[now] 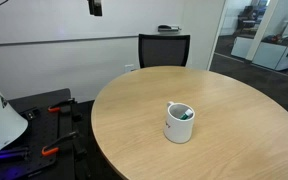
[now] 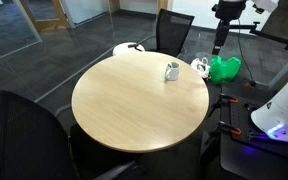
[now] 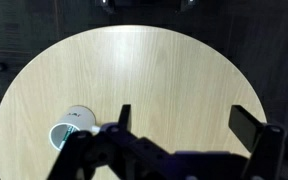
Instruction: Pick up the marker from the cup and put it on the table
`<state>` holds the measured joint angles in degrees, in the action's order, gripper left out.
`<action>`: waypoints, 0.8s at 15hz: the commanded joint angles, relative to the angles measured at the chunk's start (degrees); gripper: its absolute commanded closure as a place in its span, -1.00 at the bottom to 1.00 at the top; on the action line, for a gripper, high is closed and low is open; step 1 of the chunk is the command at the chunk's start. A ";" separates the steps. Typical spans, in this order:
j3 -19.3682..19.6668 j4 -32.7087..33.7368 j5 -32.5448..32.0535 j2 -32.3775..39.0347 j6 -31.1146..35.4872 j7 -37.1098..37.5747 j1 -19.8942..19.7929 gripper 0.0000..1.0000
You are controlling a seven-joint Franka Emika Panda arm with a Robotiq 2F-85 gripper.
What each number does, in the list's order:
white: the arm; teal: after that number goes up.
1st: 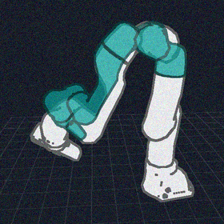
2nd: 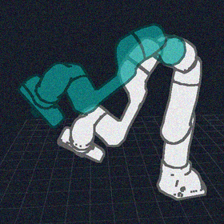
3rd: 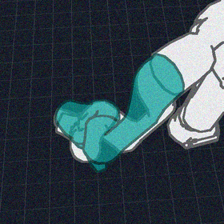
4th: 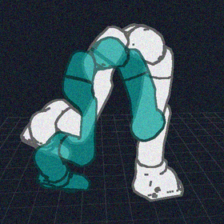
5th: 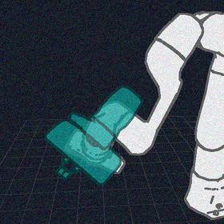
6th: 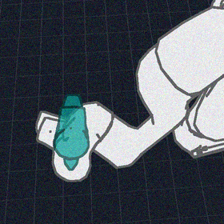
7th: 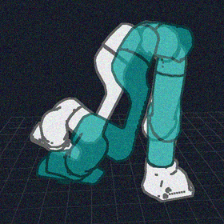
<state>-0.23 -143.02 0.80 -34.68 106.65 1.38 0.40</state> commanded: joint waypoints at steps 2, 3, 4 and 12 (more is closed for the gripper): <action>-0.09 0.11 0.05 0.03 -0.13 -0.07 -0.12 -1.00; -0.09 0.11 0.05 0.03 -0.13 -0.07 -0.12 -1.00; -0.09 0.11 0.05 0.03 -0.13 -0.07 -0.12 -1.00; -0.18 0.60 -0.71 0.80 1.70 1.02 -0.94 -1.00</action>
<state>-0.23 -143.02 0.80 -34.67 106.72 1.47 0.36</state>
